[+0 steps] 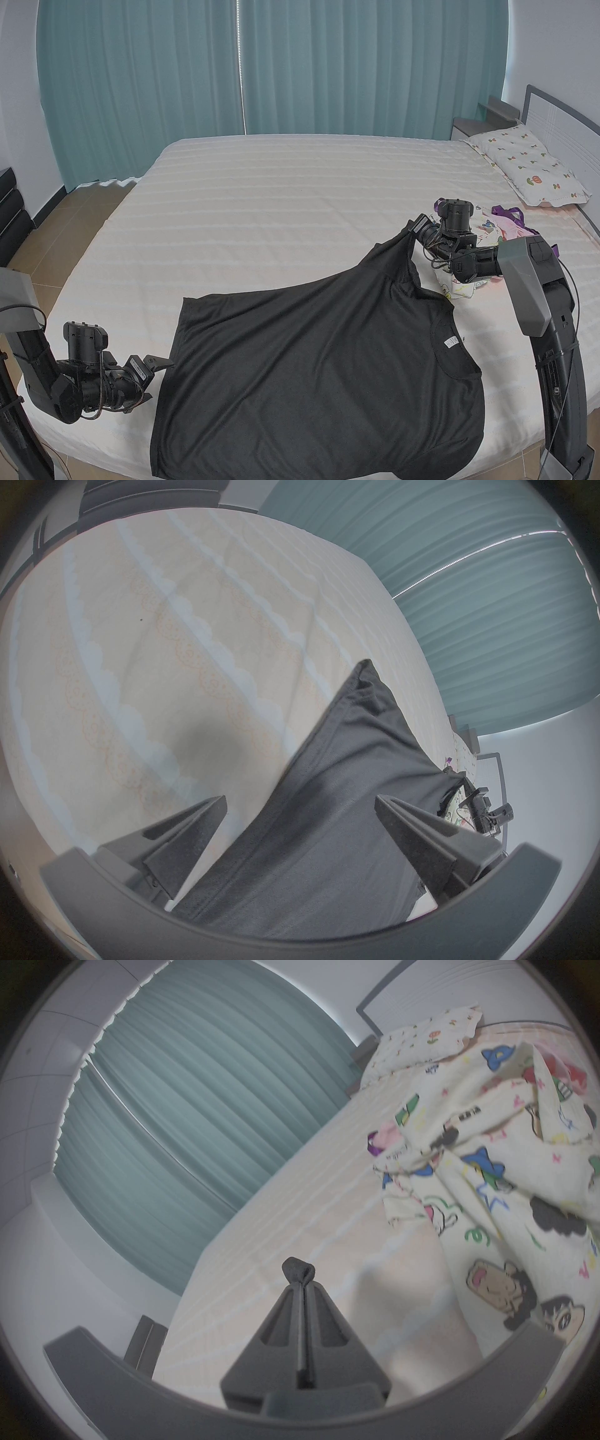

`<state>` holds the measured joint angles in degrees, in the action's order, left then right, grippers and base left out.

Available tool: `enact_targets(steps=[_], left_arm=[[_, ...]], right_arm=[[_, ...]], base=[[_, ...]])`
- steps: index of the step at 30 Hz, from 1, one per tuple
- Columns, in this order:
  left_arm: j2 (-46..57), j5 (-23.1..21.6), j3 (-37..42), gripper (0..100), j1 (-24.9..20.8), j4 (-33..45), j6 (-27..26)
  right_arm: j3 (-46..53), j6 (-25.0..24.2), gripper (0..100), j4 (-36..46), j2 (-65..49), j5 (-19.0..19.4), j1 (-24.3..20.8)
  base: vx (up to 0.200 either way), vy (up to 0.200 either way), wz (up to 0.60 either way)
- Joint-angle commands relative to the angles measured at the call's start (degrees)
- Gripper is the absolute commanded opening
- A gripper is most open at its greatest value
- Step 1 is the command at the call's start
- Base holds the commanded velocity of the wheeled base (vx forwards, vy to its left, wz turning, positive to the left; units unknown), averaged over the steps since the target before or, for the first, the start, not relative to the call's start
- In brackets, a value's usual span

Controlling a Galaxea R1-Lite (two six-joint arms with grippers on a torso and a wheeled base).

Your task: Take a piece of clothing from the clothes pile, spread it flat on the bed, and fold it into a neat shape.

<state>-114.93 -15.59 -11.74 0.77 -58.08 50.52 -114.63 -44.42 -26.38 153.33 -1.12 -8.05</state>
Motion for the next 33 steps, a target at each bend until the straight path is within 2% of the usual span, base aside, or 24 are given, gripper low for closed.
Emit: enact_targets(steps=[1,11,12,17,18,20,22,24,25,28,33], left_arm=[[-0.03,-0.05,-0.04,100,0.02,-0.02,0.02],[-0.12,-0.05,-0.04,100,0.02,-0.02,0.02],[-0.12,-0.05,-0.04,100,0.02,-0.02,0.02],[-0.03,-0.05,-0.04,100,0.02,-0.02,0.02],[-0.03,-0.05,-0.04,100,0.02,-0.02,0.02],[-0.03,-0.05,-0.04,100,0.02,-0.02,0.02],[-0.03,-0.05,0.05,100,0.02,-0.02,0.02],[-0.12,-0.05,-0.04,100,0.02,-0.02,0.02],[-0.12,-0.05,-0.04,100,0.02,-0.02,0.02],[-0.12,-0.05,-0.04,100,0.02,-0.02,0.11],[-0.03,-0.05,0.05,100,-0.06,-0.02,0.11]], right_arm=[[0.04,0.30,0,-2.27,1.88,-0.46,0.22],[0.04,1.44,0,-6.84,1.71,-0.37,0.22],[0.04,1.53,100,-6.75,1.71,-0.37,0.31],[0.04,2.94,100,-5.79,1.97,-0.37,0.31],[0.11,5.84,100,-5.35,1.97,-0.37,0.49],[2.22,7.24,100,-5.61,1.44,-0.37,0.58],[9.07,10.15,100,-6.05,-2.16,0.51,0.66],[12.41,11.55,100,-6.31,-3.74,1.47,0.66],[17.25,13.57,100,-7.02,-6.20,4.11,0.66],[24.98,17.44,100,-8.42,-9.81,8.42,0.93],[28.67,20.87,100,-8.51,-10.60,9.30,1.28]], base=[[0.000,0.000,0.00],[0.000,0.000,0.00],[0.000,0.000,0.00],[0.000,0.000,0.00],[0.000,0.000,0.00],[0.000,0.000,0.00],[0.000,0.000,0.00],[0.000,0.000,0.00],[0.000,0.000,0.00],[0.000,0.000,0.00],[0.000,0.000,0.00]])
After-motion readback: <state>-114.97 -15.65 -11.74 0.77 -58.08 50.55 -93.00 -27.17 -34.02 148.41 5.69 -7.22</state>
